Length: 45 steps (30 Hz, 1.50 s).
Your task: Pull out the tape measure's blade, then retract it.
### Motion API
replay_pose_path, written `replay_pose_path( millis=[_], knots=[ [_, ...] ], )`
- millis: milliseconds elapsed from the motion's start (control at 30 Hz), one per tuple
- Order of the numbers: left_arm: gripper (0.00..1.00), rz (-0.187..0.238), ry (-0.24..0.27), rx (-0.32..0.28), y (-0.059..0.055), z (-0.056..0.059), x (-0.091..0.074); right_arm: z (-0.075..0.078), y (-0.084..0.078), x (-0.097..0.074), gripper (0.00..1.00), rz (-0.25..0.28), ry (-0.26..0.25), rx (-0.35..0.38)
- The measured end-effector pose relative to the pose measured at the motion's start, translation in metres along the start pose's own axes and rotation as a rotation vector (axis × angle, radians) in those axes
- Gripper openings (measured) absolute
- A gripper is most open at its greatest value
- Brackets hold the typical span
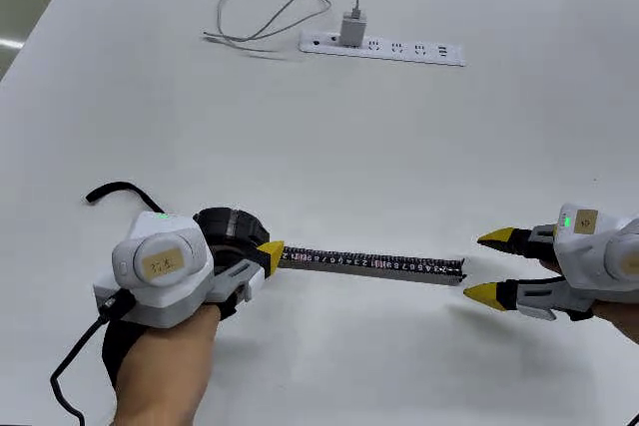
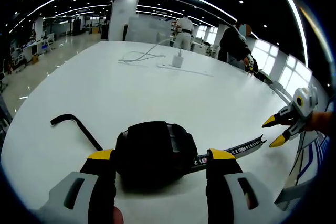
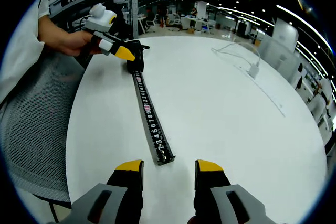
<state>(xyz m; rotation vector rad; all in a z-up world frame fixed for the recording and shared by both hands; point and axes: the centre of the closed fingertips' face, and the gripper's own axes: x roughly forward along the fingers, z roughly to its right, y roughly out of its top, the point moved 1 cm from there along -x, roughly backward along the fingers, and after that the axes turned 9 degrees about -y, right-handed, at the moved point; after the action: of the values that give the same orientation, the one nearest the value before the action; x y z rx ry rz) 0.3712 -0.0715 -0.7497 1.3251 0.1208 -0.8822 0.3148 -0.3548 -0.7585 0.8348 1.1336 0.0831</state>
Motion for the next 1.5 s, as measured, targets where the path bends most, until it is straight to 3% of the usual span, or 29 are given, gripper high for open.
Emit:
replay_pose_path(
  millis=[300, 800, 1000, 1500],
  knots=[
    [0.63, 0.004, 0.013, -0.025, 0.000, -0.004, 0.002, -0.001, -0.003, 0.007, 0.31, -0.046, 0.049, -0.050],
    [0.60, -0.010, 0.016, -0.036, -0.002, -0.007, 0.003, -0.003, -0.004, 0.014, 0.25, -0.066, 0.112, -0.070],
    [0.59, -0.011, 0.016, -0.038, -0.002, -0.007, 0.003, -0.004, 0.000, 0.020, 0.19, -0.063, 0.115, -0.113],
    [0.59, -0.013, 0.013, -0.036, -0.002, -0.007, 0.003, -0.008, -0.004, 0.025, 0.14, -0.078, 0.143, -0.133]
  ],
)
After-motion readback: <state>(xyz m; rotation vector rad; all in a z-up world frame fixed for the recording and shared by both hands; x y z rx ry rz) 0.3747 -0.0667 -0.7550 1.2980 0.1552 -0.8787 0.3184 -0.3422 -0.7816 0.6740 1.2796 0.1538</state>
